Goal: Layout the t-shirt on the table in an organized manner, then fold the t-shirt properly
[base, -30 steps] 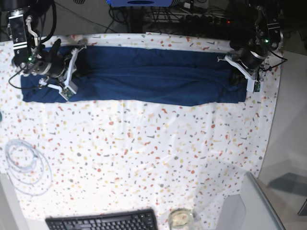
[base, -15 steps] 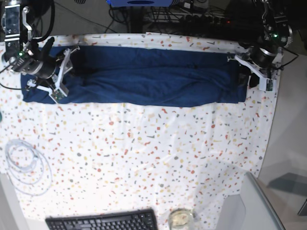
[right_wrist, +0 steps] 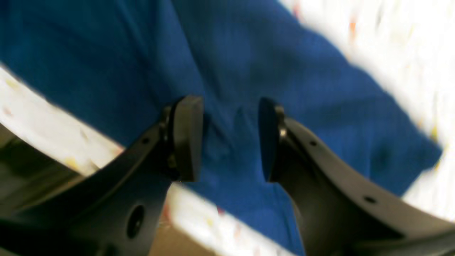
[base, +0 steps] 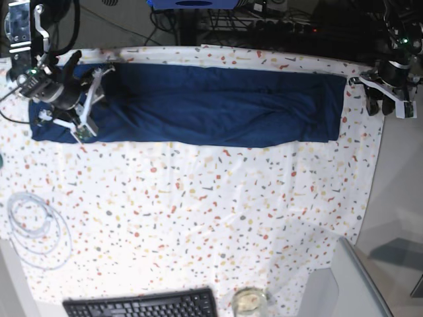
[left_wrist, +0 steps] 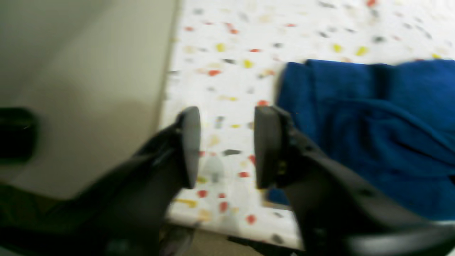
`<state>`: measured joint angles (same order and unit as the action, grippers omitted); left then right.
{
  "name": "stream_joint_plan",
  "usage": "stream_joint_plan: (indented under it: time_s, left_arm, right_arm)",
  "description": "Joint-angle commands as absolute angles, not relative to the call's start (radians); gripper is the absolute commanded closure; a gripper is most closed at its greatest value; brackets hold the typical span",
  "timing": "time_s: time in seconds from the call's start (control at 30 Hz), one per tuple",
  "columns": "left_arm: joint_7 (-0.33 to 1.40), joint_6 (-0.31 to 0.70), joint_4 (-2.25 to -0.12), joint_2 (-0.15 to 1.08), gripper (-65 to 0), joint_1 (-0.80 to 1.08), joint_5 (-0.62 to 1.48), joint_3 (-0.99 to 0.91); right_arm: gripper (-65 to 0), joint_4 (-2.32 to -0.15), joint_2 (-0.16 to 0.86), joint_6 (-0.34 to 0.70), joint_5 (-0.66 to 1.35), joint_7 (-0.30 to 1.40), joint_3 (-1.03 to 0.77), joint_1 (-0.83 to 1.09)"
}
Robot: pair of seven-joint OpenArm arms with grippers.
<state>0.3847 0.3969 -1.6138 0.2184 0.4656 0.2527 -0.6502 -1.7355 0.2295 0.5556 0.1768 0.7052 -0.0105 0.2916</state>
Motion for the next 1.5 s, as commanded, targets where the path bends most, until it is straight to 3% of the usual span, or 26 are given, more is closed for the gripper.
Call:
stream_joint_plan:
  time_s: [0.0,0.03,0.17,0.23,0.33,0.47,0.67,1.3,1.47]
  left_arm:
    - [0.367,0.398,-1.613,0.229,-6.7,0.463,0.262,-0.673]
    - [0.367,0.398,-1.604,0.229,0.0,0.458,0.262,-0.685]
    - [0.367,0.398,-1.560,0.228,0.0,0.435,0.262,-0.728]
    - [0.367,0.398,-1.541,0.228,0.0,0.435,0.262,-0.733]
    - [0.367,0.398,-1.532,0.228,0.0,0.444,0.263,-0.733]
    - [0.364,0.398,-1.524,0.219,0.0,0.456,0.263,-0.734]
    - [0.366,0.398,-1.520,0.216,0.0,0.456,0.263,-0.734]
    - [0.367,0.398,-1.558,0.194,0.0,0.447,0.262,-0.691]
    - [0.367,0.398,-1.664,0.140,0.0,0.447,0.263,-0.598]
  right_arm:
    - [-24.5,-1.765,0.226,0.559,0.196,0.664,0.018,0.252]
    - [-24.3,-1.765,0.223,0.559,0.196,0.661,0.045,0.225]
    - [-22.5,-1.684,0.191,0.553,0.194,0.664,0.171,0.065]
    - [-15.5,-1.584,0.170,0.553,0.194,0.664,0.200,-0.015]
    - [0.0,-1.372,0.133,0.553,0.194,0.657,0.255,-0.134]
    - [-1.8,-1.210,0.105,0.553,0.194,0.653,0.321,-0.194]
    - [-1.8,-1.205,0.102,0.553,0.194,0.613,0.403,-0.165]
    - [-1.8,-1.488,0.151,0.549,0.194,0.621,0.394,0.036]
    - [-1.8,-1.653,0.216,0.430,0.194,0.720,0.283,0.111]
